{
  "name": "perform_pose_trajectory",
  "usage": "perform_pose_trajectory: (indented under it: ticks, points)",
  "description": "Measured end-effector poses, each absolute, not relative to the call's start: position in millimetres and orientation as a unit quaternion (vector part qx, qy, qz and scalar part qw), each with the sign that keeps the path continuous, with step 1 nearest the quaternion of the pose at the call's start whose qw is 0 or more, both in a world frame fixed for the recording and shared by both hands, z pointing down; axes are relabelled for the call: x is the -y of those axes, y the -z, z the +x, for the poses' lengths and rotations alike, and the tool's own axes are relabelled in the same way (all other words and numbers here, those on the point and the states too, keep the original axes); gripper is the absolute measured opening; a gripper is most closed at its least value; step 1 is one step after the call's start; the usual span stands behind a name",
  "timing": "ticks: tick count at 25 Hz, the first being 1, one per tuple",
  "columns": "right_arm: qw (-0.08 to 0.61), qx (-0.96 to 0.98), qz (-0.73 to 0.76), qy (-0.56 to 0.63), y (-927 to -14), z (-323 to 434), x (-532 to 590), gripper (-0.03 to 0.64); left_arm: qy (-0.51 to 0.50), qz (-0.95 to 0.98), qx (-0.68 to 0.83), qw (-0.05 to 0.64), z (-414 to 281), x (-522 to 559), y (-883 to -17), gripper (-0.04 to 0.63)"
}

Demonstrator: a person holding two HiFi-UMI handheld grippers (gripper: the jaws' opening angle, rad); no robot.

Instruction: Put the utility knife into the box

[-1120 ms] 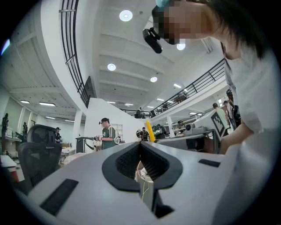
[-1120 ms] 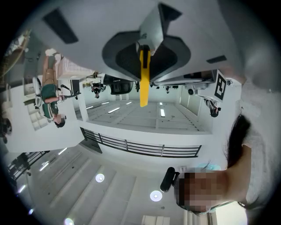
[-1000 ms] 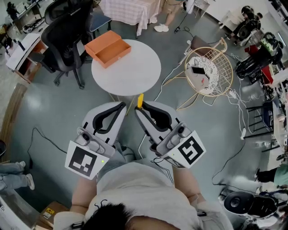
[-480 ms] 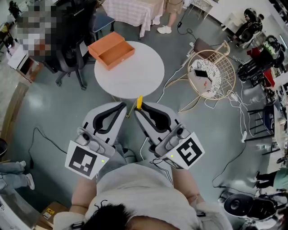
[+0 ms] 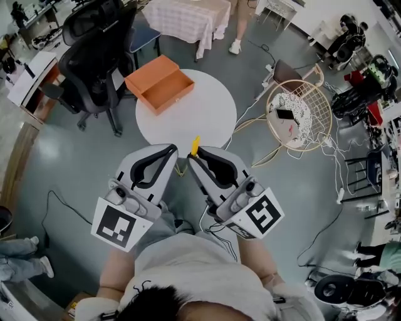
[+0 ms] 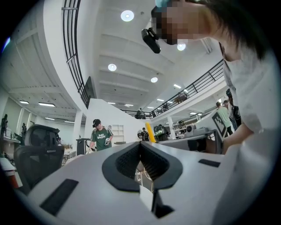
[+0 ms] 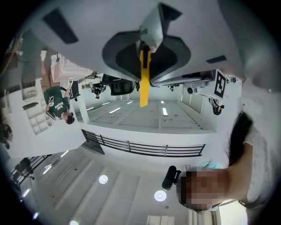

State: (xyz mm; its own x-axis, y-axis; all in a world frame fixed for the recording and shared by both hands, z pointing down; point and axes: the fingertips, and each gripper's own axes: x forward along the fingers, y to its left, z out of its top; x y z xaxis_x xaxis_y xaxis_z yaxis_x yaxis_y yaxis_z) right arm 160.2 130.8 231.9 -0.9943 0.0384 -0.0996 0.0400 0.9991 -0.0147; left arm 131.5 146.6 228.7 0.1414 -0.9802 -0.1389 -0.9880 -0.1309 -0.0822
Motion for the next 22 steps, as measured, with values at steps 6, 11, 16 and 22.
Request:
perform_pose_trajectory:
  ticks: [6, 11, 16, 22]
  points:
    - [0.048, -0.999, 0.014, 0.006, -231, 117, -120, 0.067, -0.027, -0.761, -0.643, 0.079, 91, -130, -229, 0.009]
    - [0.045, -0.999, 0.000, 0.004, -231, 100, -118, 0.067, -0.036, -0.768, -0.635, 0.079, 69, -125, -228, 0.009]
    - [0.040, -0.999, -0.016, -0.002, -229, 95, -116, 0.067, -0.053, -0.772, -0.628, 0.080, 58, -121, -225, 0.009]
    - [0.037, -0.999, -0.018, 0.005, -228, 89, -113, 0.067, -0.051, -0.772, -0.629, 0.074, 54, -122, -227, 0.009]
